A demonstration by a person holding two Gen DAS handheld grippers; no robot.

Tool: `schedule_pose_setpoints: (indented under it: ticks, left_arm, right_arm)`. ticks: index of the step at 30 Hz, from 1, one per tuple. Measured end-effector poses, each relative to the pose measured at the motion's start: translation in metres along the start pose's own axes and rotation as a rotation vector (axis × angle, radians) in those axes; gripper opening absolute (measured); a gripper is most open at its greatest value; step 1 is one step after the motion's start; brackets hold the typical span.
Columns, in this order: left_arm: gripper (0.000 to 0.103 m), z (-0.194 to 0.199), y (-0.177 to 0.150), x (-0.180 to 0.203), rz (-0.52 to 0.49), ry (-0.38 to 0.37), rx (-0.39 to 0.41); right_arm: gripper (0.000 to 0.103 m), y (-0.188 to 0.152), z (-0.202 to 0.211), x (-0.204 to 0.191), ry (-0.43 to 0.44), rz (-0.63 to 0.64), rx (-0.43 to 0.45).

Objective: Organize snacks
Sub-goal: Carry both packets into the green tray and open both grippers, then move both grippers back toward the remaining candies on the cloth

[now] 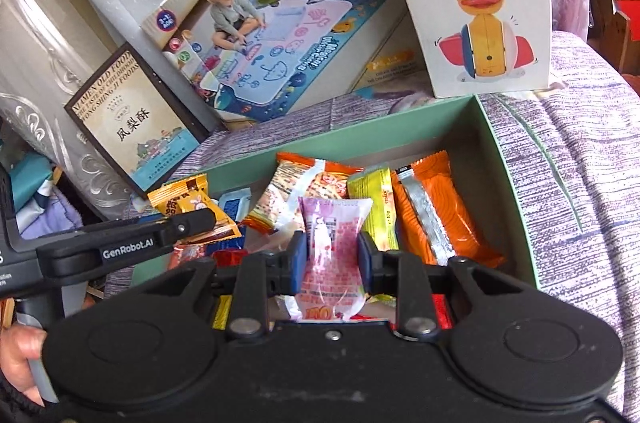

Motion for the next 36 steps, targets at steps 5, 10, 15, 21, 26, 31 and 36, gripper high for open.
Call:
schedule_pose_setpoints:
  ticks: [5,10,15,21,26,31,36]
  left_arm:
    - [0.089,-0.003,-0.005,-0.005,0.002,0.058,0.009]
    - [0.098,0.007,-0.012,-0.007,-0.005,0.061,0.009]
    - [0.101,0.027,-0.019,-0.007,-0.009,0.060,0.015]
    - [0.103,0.059,-0.028,-0.008,-0.011,0.063,0.036]
    - [0.103,0.089,-0.042,-0.013,-0.009,0.068,0.056]
    - [0.103,0.112,-0.070,-0.021,0.003,0.066,0.050]
    - [0.103,0.122,-0.108,-0.026,0.004,0.070,0.017]
  right_arm:
    - [0.086,0.001,0.001,0.002,0.003,-0.040,0.014]
    - [0.098,-0.001,0.005,-0.002,-0.005,-0.033,0.018]
    - [0.103,-0.006,0.016,-0.009,-0.015,-0.016,0.021]
    - [0.103,-0.011,0.043,-0.025,-0.012,0.011,0.036]
    - [0.103,-0.021,0.069,-0.036,-0.008,0.021,0.054]
    - [0.103,-0.042,0.088,-0.042,-0.004,0.031,0.046]
    - [0.103,-0.076,0.098,-0.040,-0.004,0.027,0.008]
Point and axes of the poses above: each gripper's, at about its wrist camera, not at the fingertips, and z roughly against the way its jaws point, x to its right, y to its top, the point moved 9 cm from there along -z, roughly the way its jaws point, and after that the axes turned 8 degrees about y, right-handed, at the moved point
